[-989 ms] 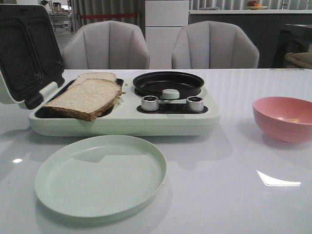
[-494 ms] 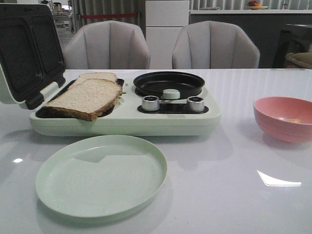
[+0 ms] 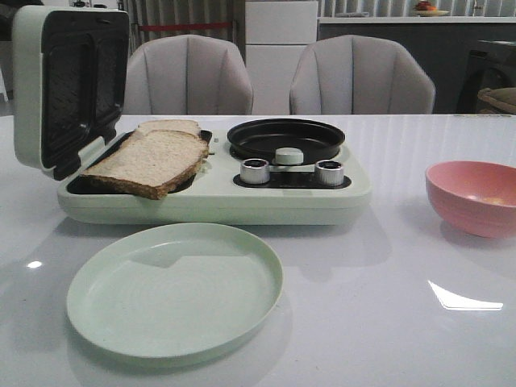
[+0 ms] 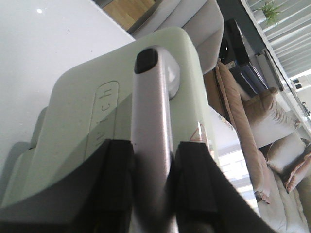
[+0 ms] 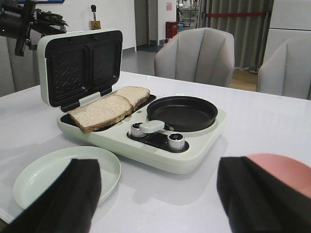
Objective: Make breakfast with bread and shrimp
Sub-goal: 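Swing the lid down over the bread with the left gripper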
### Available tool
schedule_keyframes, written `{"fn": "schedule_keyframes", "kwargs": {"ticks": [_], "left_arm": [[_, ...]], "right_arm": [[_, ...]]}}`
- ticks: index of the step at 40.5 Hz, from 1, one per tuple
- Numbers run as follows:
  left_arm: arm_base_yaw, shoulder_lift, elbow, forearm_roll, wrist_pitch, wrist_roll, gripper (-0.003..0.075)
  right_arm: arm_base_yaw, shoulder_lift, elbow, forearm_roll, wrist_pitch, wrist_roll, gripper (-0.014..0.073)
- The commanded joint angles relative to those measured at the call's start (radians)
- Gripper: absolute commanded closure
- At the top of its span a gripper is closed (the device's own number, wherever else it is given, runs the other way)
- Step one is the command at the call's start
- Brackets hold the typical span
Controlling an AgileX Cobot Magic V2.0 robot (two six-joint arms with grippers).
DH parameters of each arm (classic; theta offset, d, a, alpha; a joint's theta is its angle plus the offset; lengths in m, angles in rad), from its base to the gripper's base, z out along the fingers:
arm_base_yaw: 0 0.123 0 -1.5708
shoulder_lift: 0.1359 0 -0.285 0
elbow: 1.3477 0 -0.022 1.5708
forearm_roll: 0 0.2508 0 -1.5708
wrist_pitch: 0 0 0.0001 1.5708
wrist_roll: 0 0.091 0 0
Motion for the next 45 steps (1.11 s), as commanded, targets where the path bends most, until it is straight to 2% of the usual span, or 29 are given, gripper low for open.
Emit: {"fn": "schedule_keyframes", "kwargs": {"ticks": [1,10,18,23,45], "left_arm": [[-0.073,-0.014,-0.02,0.004,0.018,0.081,0.068],[-0.215,-0.014,-0.02,0.107,-0.118,0.135,0.068],[-0.373,-0.014,-0.02,0.368,-0.304,0.133,0.068],[-0.433,-0.014,-0.018,0.483,-0.399,0.131,0.068],[-0.451,0.031,-0.018,0.544,-0.391,0.131,0.068]], "right_arm": [[-0.007,-0.01,-0.026,-0.005,-0.093,-0.003,-0.0001],[-0.007,-0.01,-0.026,-0.005,-0.093,-0.003,-0.0001],[-0.007,-0.01,-0.026,-0.005,-0.093,-0.003,-0.0001],[-0.007,-0.01,-0.026,-0.005,-0.093,-0.003,-0.0001],[-0.007,-0.01,-0.026,-0.005,-0.093,-0.003,-0.0001]]}}
